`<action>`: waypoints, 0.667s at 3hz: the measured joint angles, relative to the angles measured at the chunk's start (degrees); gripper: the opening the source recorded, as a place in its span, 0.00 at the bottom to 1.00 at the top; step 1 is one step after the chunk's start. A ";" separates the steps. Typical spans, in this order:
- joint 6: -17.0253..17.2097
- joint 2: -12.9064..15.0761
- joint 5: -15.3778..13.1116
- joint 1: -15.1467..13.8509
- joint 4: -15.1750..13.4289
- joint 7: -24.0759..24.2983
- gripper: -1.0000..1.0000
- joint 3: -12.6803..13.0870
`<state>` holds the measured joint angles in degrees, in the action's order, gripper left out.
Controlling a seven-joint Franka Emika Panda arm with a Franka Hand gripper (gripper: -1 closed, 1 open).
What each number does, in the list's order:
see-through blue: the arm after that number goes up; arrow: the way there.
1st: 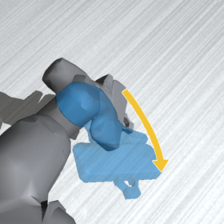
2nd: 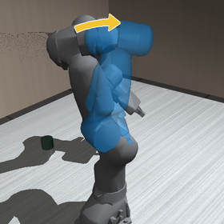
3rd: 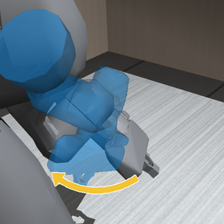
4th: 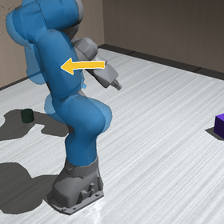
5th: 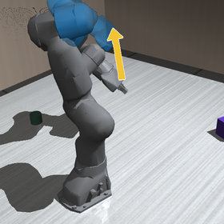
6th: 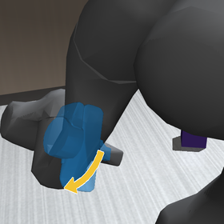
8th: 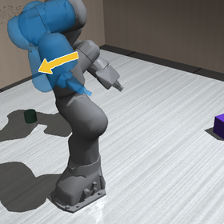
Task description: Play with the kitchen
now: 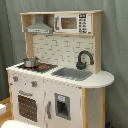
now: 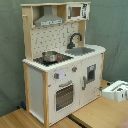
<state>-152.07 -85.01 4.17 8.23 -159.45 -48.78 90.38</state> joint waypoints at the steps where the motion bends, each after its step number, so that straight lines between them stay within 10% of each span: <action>1: -1.04 -0.07 0.01 -1.62 4.89 0.88 1.00 -2.12; 2: -4.54 -0.07 0.00 -6.46 6.33 0.90 1.00 -2.93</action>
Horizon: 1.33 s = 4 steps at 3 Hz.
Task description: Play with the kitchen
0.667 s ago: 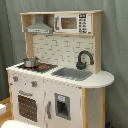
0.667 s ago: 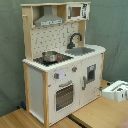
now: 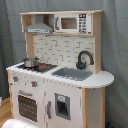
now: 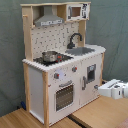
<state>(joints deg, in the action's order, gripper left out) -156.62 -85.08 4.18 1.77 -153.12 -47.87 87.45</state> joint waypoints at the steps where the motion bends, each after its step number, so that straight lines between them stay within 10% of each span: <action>1: -3.40 -0.01 -0.07 -4.79 -0.16 -0.30 1.00 -1.10; 4: -15.04 -0.15 -0.10 -16.42 -2.80 -5.93 1.00 -2.91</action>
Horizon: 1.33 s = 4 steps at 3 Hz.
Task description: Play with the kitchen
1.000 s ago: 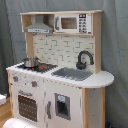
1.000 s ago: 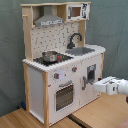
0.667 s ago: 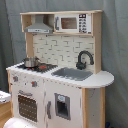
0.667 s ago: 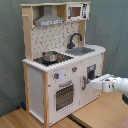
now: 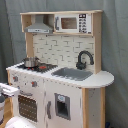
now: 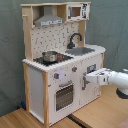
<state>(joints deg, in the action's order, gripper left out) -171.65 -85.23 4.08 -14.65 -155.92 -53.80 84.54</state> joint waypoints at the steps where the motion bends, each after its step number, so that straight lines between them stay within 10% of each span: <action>1: -2.17 0.17 0.00 -1.51 -1.73 -4.02 1.00 -3.45; 4: -6.31 0.98 0.02 -8.07 -2.56 -15.74 1.00 -14.58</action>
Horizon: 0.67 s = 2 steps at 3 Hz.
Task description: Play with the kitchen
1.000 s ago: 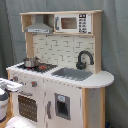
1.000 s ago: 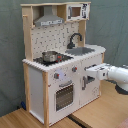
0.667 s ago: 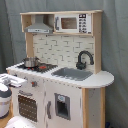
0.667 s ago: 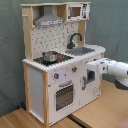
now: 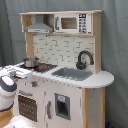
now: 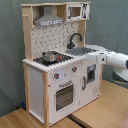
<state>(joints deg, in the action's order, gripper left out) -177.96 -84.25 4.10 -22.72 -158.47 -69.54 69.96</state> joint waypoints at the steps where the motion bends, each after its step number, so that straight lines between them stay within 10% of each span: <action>1: -1.99 0.04 0.03 -2.36 0.36 -3.51 1.00 -3.45; 2: -3.17 0.92 0.03 -3.47 0.47 -7.89 1.00 -8.51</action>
<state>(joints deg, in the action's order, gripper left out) -181.14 -83.33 4.13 -26.19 -158.00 -77.43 61.45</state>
